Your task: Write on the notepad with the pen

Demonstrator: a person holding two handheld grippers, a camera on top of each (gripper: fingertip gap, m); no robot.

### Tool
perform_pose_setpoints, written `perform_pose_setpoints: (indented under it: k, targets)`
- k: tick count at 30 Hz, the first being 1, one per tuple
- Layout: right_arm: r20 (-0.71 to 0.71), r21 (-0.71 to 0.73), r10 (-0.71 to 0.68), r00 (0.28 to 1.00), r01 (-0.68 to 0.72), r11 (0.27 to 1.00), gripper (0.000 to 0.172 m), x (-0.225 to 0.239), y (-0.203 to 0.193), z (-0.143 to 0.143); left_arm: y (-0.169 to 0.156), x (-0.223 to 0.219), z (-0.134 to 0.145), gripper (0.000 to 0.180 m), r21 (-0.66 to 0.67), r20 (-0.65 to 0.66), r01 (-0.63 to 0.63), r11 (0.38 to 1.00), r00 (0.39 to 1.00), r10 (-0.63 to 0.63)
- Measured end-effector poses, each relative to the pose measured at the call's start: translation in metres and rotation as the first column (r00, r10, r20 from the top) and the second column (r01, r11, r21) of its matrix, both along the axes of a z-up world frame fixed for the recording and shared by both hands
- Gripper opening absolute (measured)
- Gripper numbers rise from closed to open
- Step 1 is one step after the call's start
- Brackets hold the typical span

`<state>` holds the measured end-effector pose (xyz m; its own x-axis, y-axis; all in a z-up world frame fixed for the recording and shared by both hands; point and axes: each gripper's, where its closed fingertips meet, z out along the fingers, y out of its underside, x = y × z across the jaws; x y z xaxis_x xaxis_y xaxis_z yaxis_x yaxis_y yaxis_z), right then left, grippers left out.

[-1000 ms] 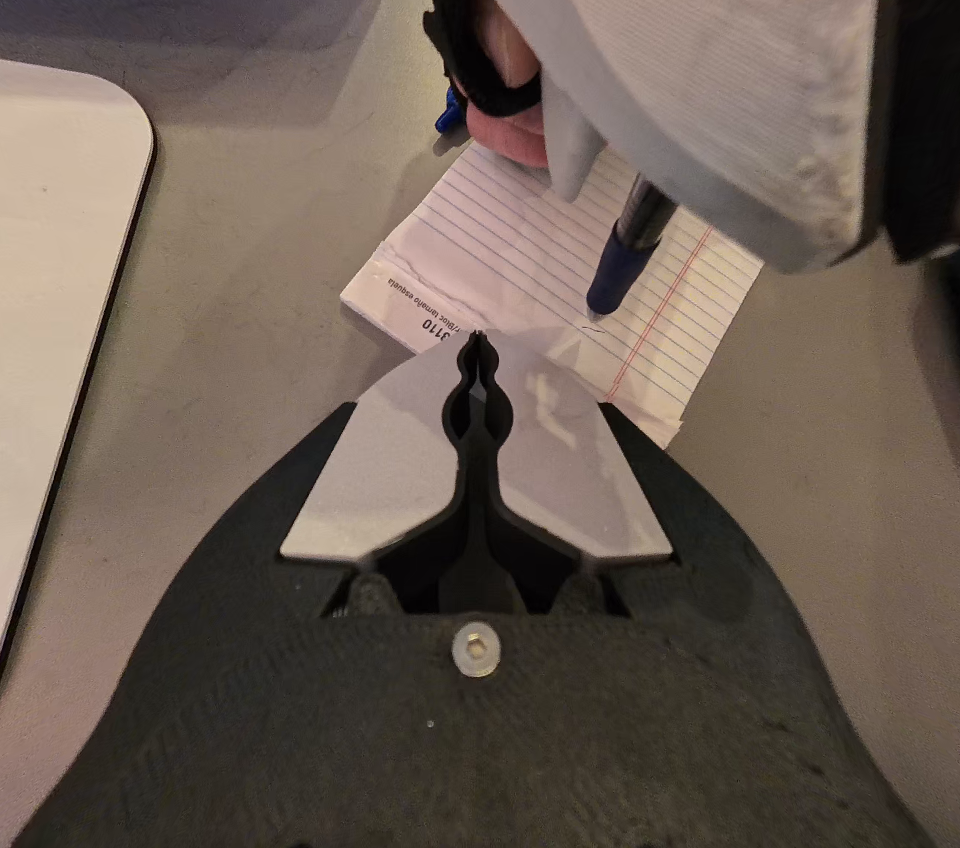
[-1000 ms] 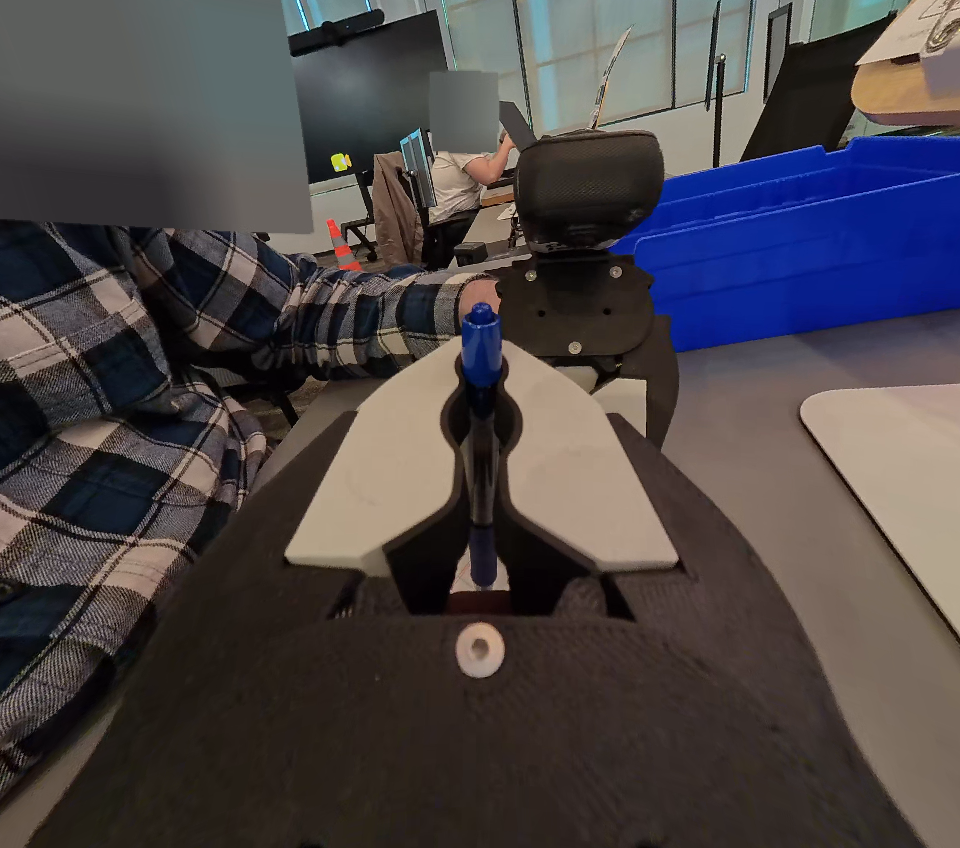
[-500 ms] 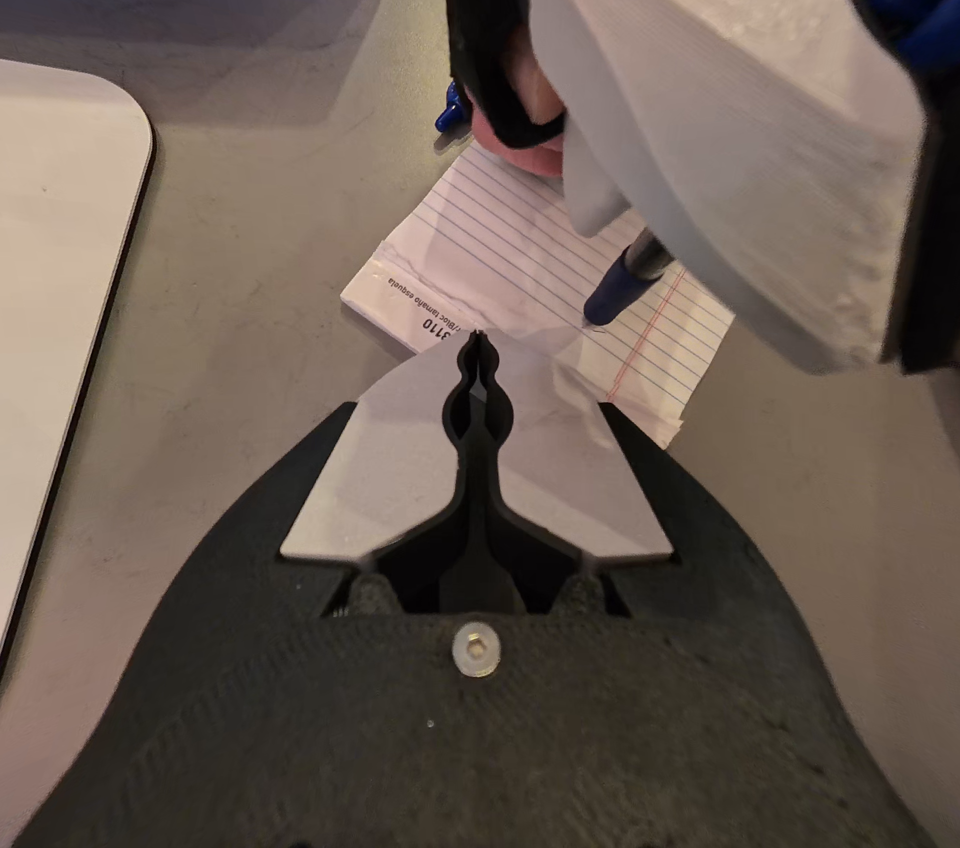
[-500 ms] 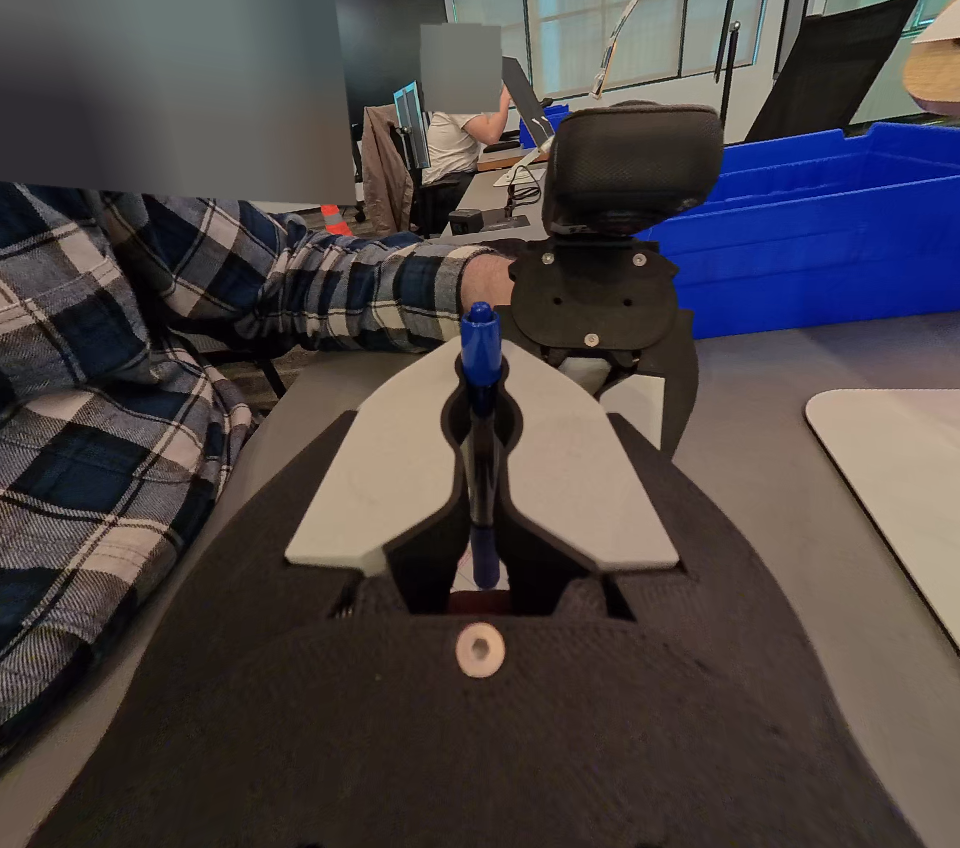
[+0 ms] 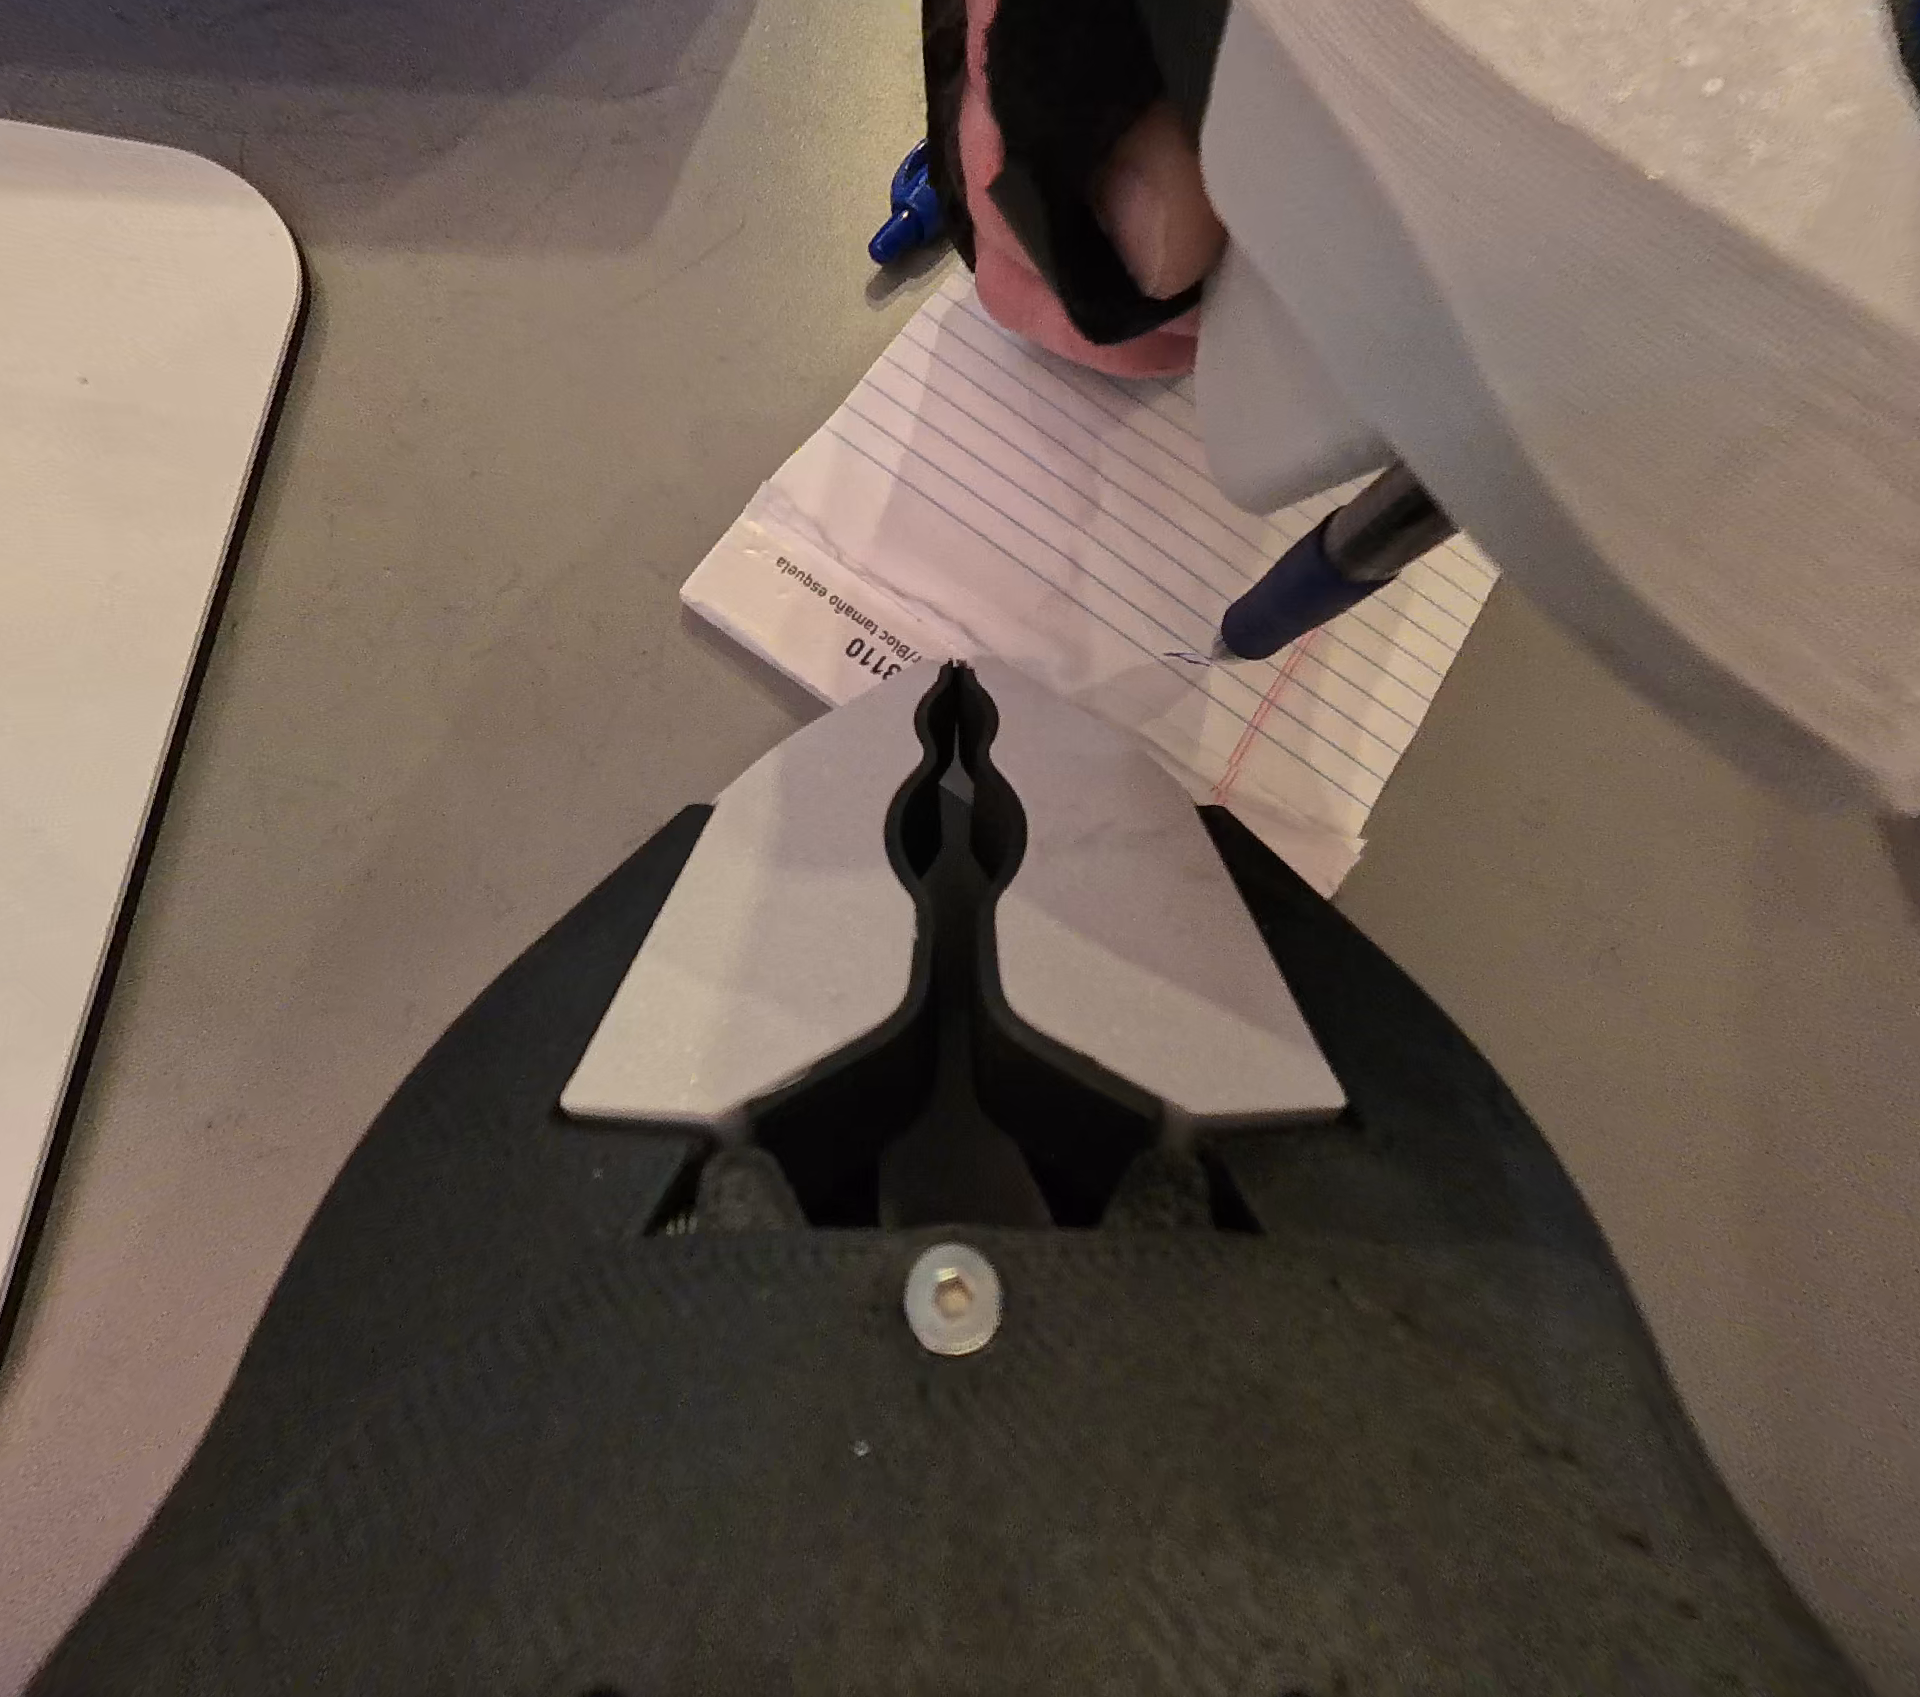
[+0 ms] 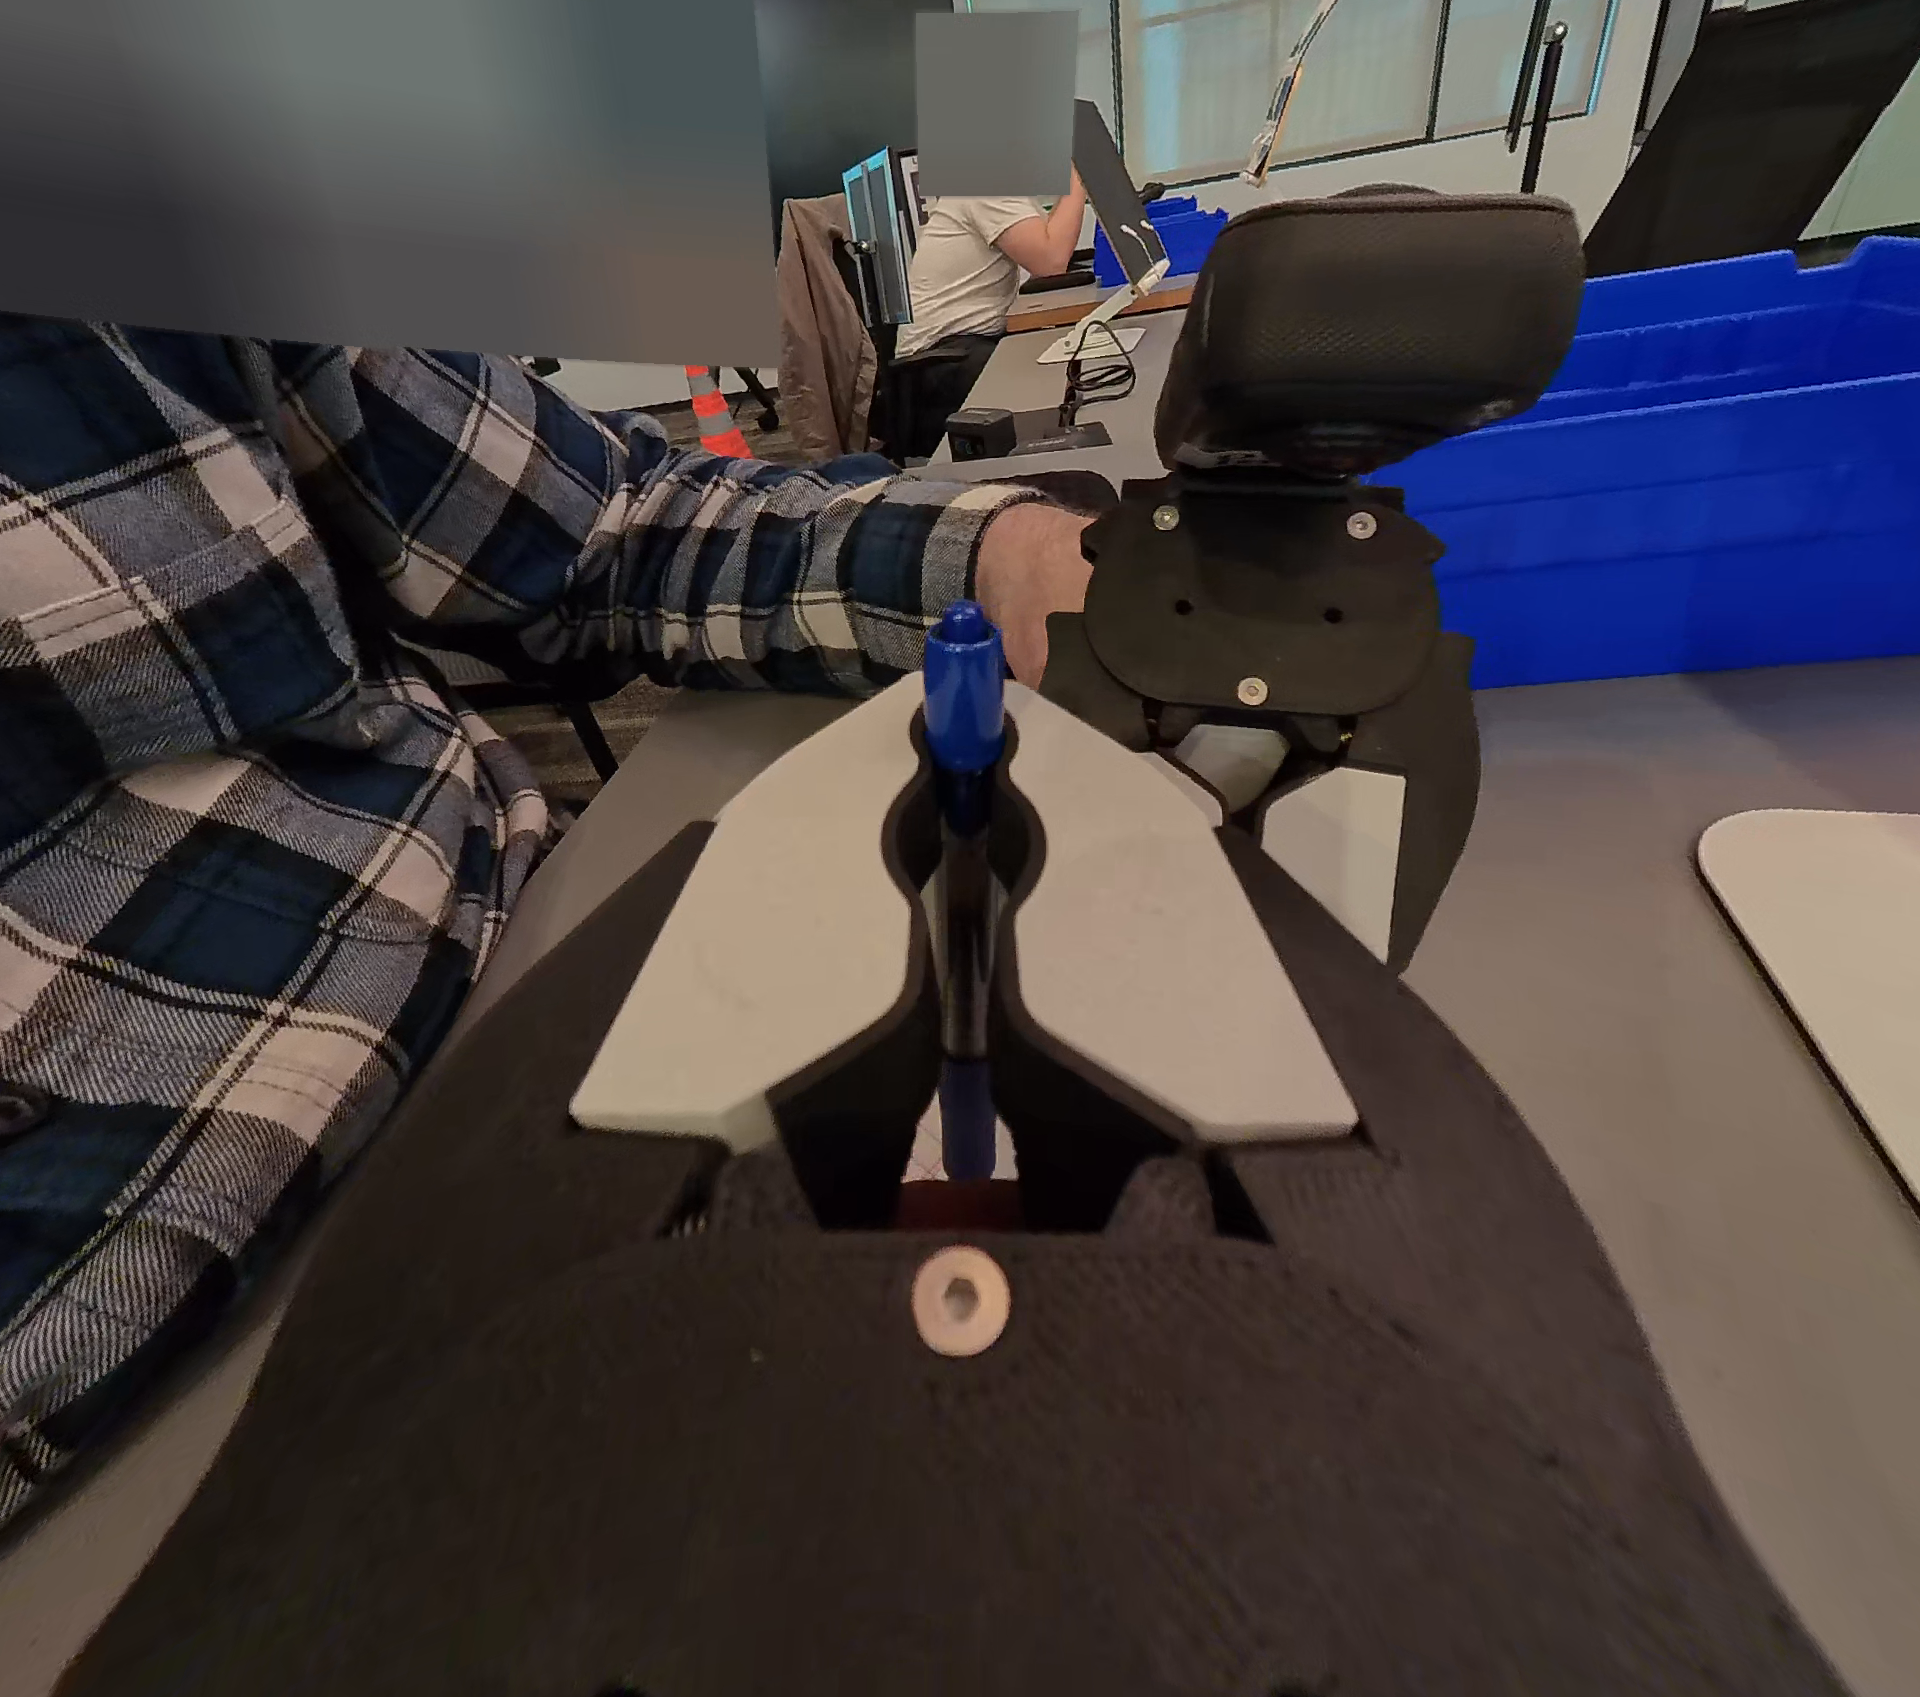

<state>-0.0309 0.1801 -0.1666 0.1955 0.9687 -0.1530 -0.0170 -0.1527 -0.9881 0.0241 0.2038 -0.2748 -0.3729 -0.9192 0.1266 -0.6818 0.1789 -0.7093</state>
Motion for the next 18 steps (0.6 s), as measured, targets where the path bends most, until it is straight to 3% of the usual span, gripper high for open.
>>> perform_pose_setpoints:
  k: [11,13,18]
  targets:
    - [-0.087,0.004,-0.056,0.995,0.056,0.998,0.004,0.020,0.009,0.022,0.001,0.000,0.002,0.005,-0.012,0.010,-0.009,1.000,1.000,0.009]
    - [-0.119,0.003,-0.080,0.990,0.081,0.997,0.004,0.027,0.014,0.029,-0.004,-0.002,0.012,0.007,-0.071,0.049,0.008,0.997,0.999,-0.005]
    - [-0.169,-0.005,-0.111,0.979,0.112,0.994,0.004,0.039,0.022,0.042,-0.021,0.007,0.065,0.041,-0.241,0.278,0.078,0.967,0.960,-0.008]
